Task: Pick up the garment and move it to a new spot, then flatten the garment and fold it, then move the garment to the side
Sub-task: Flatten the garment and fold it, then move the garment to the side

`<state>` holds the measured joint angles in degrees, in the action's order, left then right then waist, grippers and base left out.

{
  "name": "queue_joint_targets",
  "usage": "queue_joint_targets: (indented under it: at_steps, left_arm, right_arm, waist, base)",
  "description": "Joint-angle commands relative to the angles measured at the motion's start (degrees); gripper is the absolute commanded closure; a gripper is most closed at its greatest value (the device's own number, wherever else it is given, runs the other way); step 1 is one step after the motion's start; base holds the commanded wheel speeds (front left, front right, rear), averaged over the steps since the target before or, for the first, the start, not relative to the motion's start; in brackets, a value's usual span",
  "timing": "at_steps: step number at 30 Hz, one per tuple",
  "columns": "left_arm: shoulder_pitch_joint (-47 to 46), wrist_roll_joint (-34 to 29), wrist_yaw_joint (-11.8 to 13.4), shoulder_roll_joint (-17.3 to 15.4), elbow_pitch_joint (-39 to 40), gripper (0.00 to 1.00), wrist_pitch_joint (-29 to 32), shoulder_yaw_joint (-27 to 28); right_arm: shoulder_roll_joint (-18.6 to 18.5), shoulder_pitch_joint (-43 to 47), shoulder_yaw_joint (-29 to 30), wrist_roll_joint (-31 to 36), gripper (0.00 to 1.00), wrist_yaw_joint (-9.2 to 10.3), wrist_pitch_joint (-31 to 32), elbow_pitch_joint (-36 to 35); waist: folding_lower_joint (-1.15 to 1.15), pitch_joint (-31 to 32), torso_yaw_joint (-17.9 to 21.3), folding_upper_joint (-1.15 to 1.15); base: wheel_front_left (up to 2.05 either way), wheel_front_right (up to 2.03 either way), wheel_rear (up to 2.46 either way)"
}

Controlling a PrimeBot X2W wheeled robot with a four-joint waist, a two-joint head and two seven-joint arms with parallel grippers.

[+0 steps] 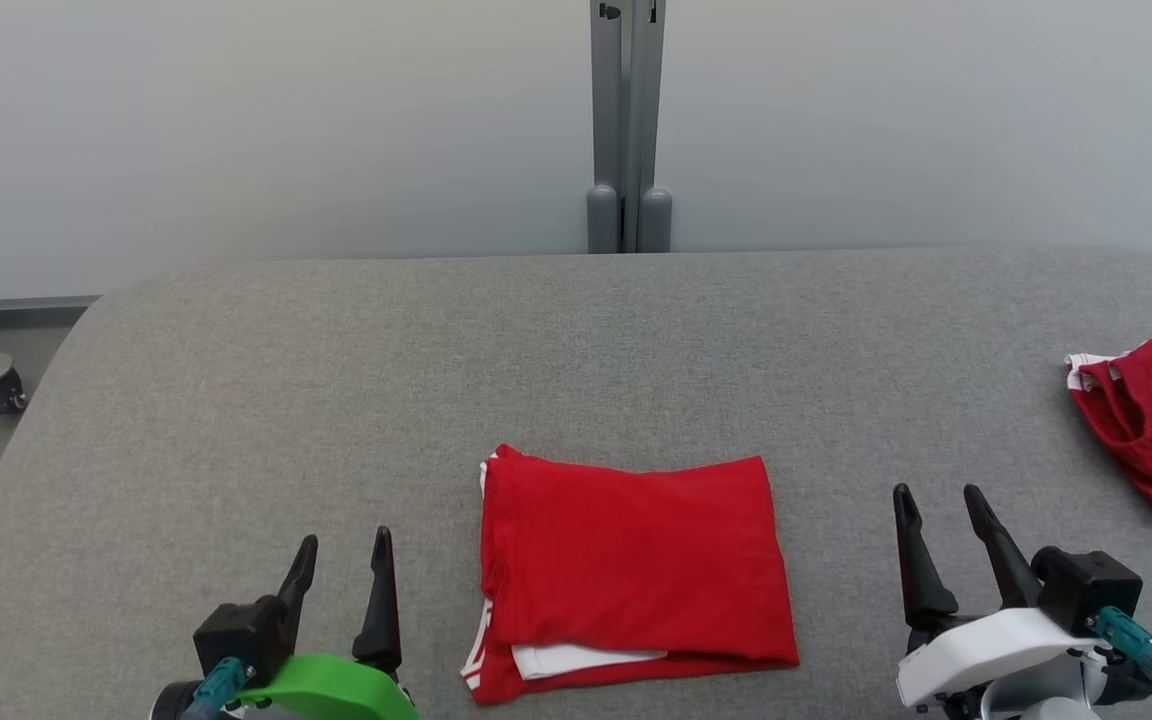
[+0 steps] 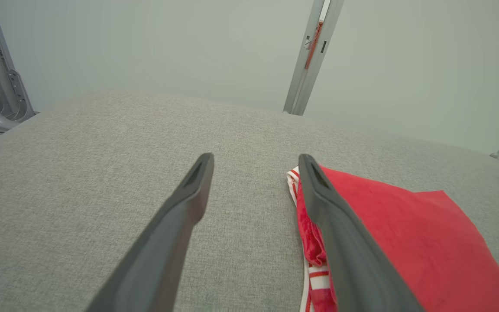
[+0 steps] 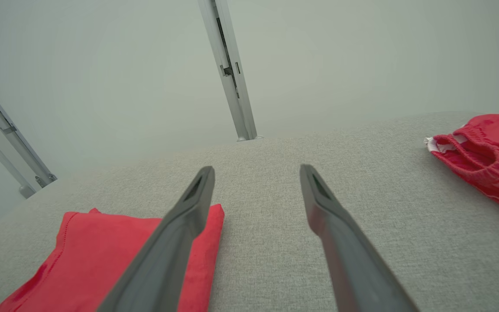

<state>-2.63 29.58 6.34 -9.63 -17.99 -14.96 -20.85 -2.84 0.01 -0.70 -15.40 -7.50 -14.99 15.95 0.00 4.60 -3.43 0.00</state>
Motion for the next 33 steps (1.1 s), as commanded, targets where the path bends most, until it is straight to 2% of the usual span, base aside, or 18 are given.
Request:
queue_joint_targets:
  at_steps: [1,20,26,30,31,33]
  left_arm:
    - [0.7,-0.7,-0.3,0.2,-0.2,0.0,-0.3,0.2]
    - [0.6,-1.7,-1.7,1.4,-1.4,0.0,-0.3,1.6]
    - [-0.3,-2.1,-1.7,2.0,-1.4,0.0,-0.3,1.7]
    - [-0.6,-2.1,-1.8,2.7,-1.5,0.0,-0.2,2.0]
    - [-0.7,-2.2,-2.0,3.0,-1.6,0.0,-0.2,2.2]
    - [-0.7,-2.3,-2.3,3.3,-1.7,0.0,-0.2,2.4]
  right_arm:
    - [-0.1,0.0,0.1,0.0,0.0,0.05,-0.2,0.2]
    - [-0.1,-0.8,-0.3,1.3,0.0,0.04,0.6,1.6]
    - [-0.1,-3.6,-0.9,0.6,0.0,0.04,7.9,3.3]
    - [-0.8,-6.8,-1.0,1.3,0.0,0.05,15.2,5.0]
    - [-1.2,-8.3,-1.2,0.2,0.0,0.04,18.8,6.5]
    - [-1.9,-9.7,-1.2,-0.9,0.0,0.04,21.4,8.0]
  waist:
    - [0.0,0.0,-0.2,0.0]
    - [0.0,-0.4,-0.8,0.0]
    - [0.0,-1.7,-2.3,0.0]
    - [0.0,-2.6,-4.1,0.0]
    - [0.0,-3.0,-5.1,0.0]
    - [0.0,-3.3,-6.2,0.0]
  base:
    - [0.0,0.0,0.0]
    - [0.0,0.0,0.0]
    - [0.0,0.0,0.0]
    - [0.0,0.0,0.0]
    - [0.0,0.0,0.0]
    - [0.0,0.0,0.0]
